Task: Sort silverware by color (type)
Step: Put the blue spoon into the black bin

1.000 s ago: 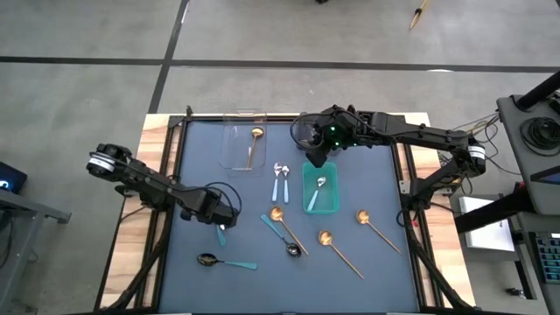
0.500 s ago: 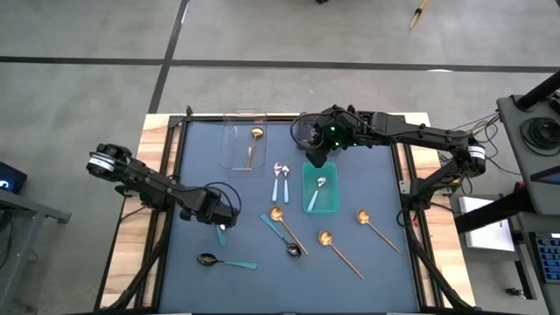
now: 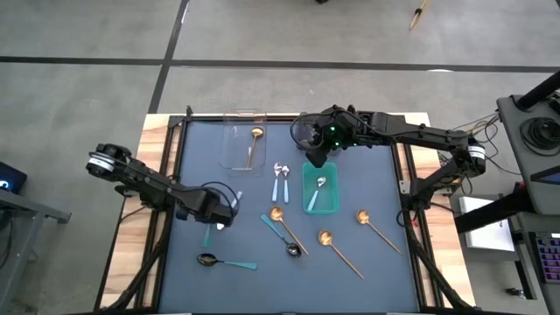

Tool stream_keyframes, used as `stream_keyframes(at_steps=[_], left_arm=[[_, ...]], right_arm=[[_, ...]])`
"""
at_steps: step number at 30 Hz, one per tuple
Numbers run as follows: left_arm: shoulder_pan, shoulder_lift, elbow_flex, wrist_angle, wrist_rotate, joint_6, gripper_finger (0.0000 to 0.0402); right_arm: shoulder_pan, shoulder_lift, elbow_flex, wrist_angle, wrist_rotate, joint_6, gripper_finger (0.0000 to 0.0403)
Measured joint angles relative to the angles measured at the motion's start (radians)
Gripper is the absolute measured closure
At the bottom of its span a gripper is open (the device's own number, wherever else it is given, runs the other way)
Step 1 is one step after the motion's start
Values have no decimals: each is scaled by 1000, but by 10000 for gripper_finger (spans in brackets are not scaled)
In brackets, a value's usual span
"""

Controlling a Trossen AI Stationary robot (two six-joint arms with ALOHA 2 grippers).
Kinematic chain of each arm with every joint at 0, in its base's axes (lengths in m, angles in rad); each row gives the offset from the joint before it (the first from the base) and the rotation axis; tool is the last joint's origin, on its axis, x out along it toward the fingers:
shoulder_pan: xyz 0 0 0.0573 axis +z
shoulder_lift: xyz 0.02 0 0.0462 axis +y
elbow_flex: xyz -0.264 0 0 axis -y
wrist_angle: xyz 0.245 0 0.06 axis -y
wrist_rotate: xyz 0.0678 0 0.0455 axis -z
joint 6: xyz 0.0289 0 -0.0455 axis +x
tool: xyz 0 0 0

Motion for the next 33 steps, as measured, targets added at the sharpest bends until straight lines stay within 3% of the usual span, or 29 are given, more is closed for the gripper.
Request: stream_keyframes(at_steps=[4,8,14,22,27,33], left_arm=[[0,-35,52,-113,-20,3,400],[0,-78,136,-233,-118,75,400],[0,-136,308,-242,-392,305,401],[30,-117,611,-230,-804,689,401],[69,-72,752,-229,-948,877,401],[128,-39,800,-227,-1045,949,401]], right_arm=[[0,0,0,0,-1,4,300],[0,0,0,1,-3,15,300],[0,0,-1,67,-66,27,300],[14,7,-7,301,-201,2,300],[32,19,-8,434,-264,-21,300],[62,19,-8,512,-271,-63,300]])
